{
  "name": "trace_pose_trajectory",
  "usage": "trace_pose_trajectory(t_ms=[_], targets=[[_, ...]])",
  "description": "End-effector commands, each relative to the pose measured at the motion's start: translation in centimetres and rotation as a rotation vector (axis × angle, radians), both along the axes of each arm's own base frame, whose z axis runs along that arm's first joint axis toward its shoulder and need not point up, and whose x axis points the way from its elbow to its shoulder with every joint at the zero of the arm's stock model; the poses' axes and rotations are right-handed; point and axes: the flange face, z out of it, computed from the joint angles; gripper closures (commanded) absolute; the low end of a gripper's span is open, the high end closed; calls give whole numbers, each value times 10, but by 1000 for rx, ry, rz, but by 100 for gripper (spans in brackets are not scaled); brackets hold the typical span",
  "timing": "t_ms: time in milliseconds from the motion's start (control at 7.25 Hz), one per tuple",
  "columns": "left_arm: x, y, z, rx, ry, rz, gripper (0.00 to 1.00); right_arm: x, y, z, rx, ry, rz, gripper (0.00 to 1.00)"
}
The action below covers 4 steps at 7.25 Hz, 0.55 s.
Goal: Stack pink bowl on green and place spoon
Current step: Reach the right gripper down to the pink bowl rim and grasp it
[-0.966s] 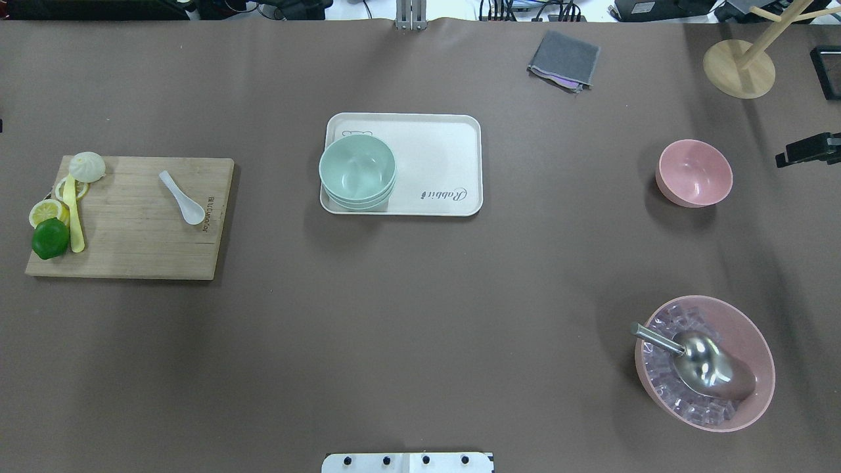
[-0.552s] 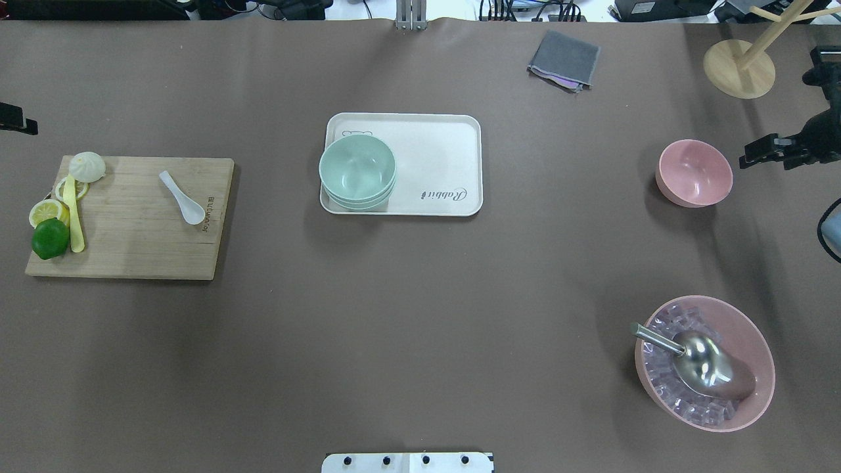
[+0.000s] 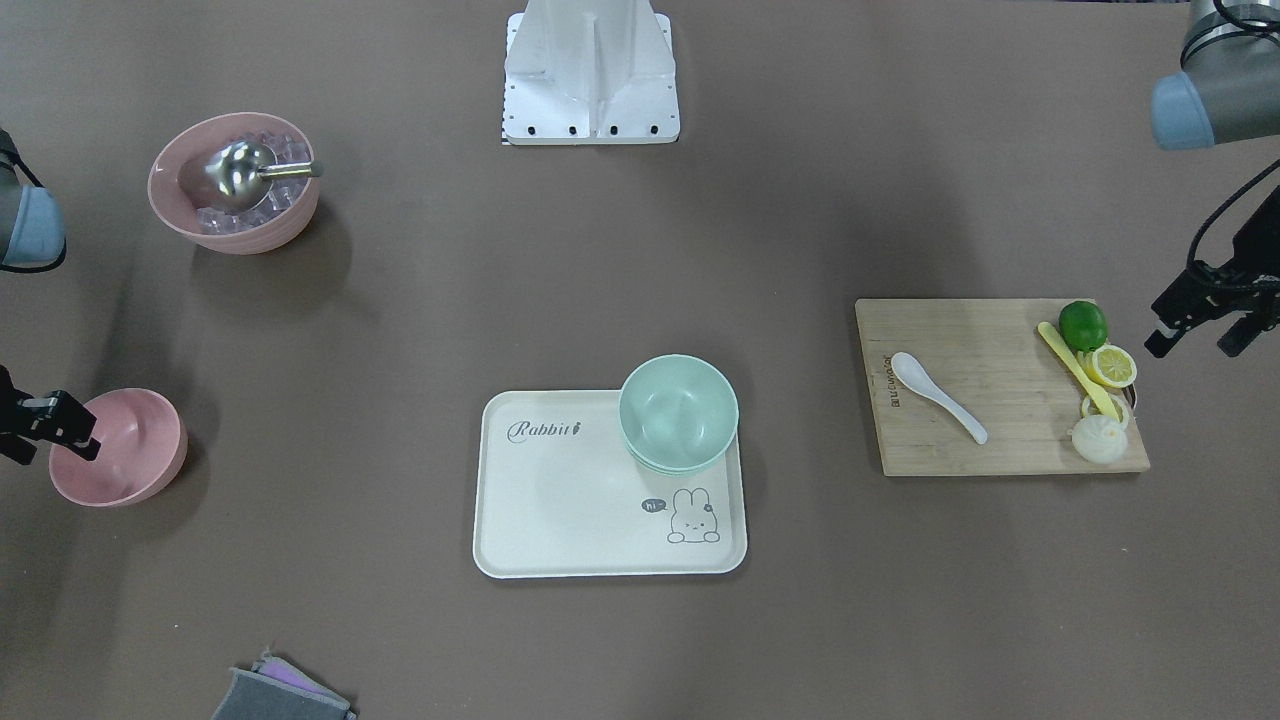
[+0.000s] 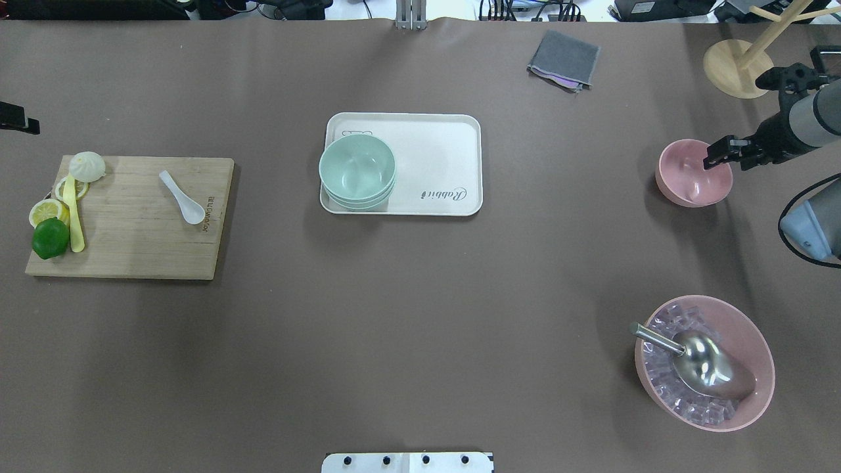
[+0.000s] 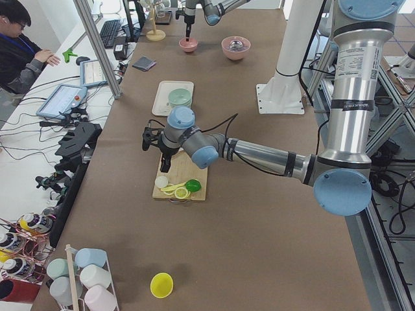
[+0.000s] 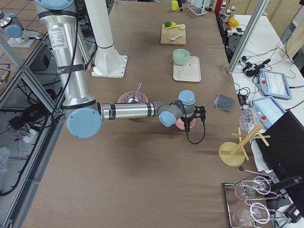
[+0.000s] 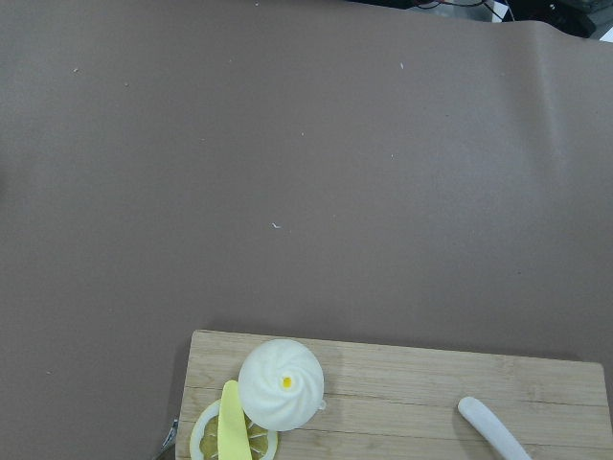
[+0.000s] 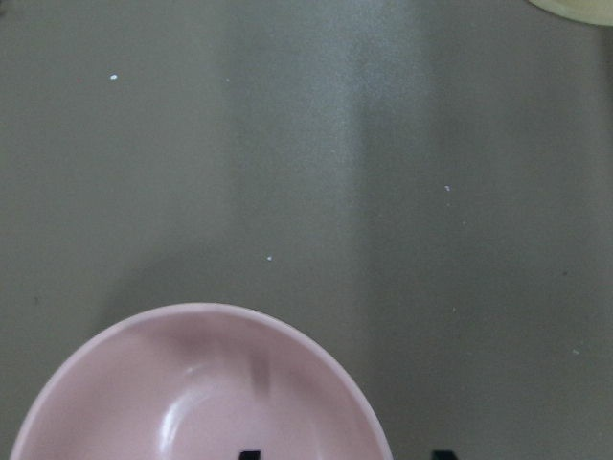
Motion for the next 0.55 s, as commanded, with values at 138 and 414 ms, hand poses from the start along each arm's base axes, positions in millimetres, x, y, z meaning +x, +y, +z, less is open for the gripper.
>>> trace_pose_trajectory(t_ms=[138, 414], targets=[[0, -1, -3, 5, 2, 0, 2, 5, 9, 8, -5, 3, -3, 97], [0, -1, -4, 8, 2, 1, 2, 8, 4, -14, 26, -18, 4, 100]])
